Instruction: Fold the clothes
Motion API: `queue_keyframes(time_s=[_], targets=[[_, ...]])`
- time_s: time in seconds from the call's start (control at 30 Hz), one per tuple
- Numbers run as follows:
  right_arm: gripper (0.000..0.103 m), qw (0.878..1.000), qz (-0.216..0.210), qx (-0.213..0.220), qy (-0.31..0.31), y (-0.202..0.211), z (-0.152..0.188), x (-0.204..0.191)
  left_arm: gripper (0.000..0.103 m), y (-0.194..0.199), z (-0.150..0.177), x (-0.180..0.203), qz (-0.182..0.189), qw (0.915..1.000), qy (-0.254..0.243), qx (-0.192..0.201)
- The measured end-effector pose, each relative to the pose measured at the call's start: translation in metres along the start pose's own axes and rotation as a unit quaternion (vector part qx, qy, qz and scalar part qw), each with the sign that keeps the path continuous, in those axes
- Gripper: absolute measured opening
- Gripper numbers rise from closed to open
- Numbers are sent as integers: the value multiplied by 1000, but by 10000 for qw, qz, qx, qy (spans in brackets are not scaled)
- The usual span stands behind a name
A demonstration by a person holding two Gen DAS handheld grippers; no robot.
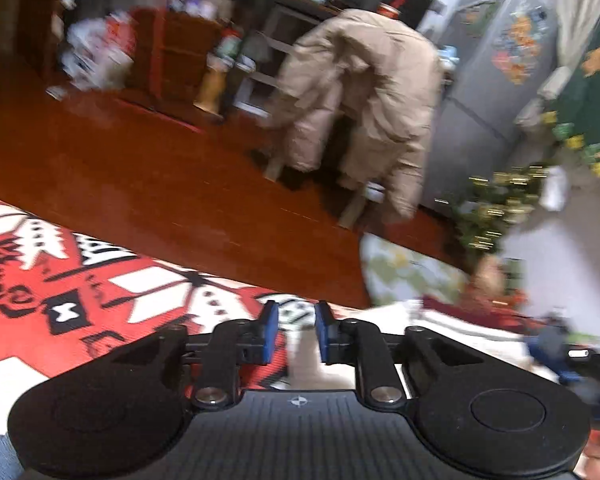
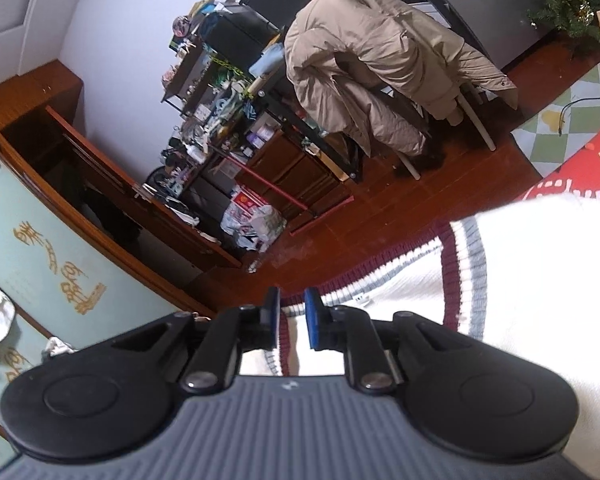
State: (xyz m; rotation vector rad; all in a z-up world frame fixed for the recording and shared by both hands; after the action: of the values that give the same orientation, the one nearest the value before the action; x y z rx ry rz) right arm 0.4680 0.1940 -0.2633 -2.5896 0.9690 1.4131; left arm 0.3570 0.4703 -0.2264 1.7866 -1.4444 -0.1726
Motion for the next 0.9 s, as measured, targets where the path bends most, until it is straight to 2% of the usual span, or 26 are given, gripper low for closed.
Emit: queue_keyframes(time_s=[0.07,0.1,0.2,0.27,0.33,0.4,0.43,0.5,0.53,0.57,0.6,0.67,0.8,0.9], targets=[[18,10000,-12,7,3,3,-3,2,37,8,1,4,350,9992,-128,-147],[18,10000,-15,13,6,5,-4,2,37,8,3,5,398,9986,-268,-208],[18,10000,-48,70,-45,10,-9,5,37,4,17,10,62,9947,-998,-252],[18,9998,-89,115,-102,14,-12,8,38,0,24,16,-164,9881,-1526,-92],[18,9997,-105,145,-155,17,-15,11,39,-4,30,25,-362,9768,-2109,40],[18,9996,-108,167,-211,19,-16,14,39,-9,32,31,-426,9718,-2318,42],[18,9995,-100,173,-243,19,-17,16,36,-12,32,34,-455,9694,-2414,42],[18,9994,-114,170,-274,20,-17,17,24,-16,30,36,-390,9715,-2339,27],[18,9994,-121,174,-275,21,-17,17,14,-17,30,38,-360,9718,-2331,22],[18,9994,-124,179,-265,21,-17,17,11,-16,33,40,-396,9699,-2402,46],[18,9994,-127,183,-253,21,-17,17,10,-11,36,42,-520,9655,-2548,135],[18,9994,-127,188,-254,22,-16,17,10,-2,37,46,-936,9465,-3043,537],[18,9993,-79,209,-305,25,-14,21,11,-14,29,31,-1052,9532,-2782,541],[18,9993,-75,212,-294,26,-14,21,18,-20,20,31,-1213,9529,-2709,620]])
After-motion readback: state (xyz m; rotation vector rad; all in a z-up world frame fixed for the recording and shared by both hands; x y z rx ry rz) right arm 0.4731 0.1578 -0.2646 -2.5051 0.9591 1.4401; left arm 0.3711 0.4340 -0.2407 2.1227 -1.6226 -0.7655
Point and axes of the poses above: each gripper's, at about its wrist camera, not at the fingertips, and y roughly against the way its jaws point, x to its right, z to its underside, the point moved 9 cm from there along -y, roughly the way its jaws point, and after that the axes turned 4 degrees about -z, right-handed, at the moved point
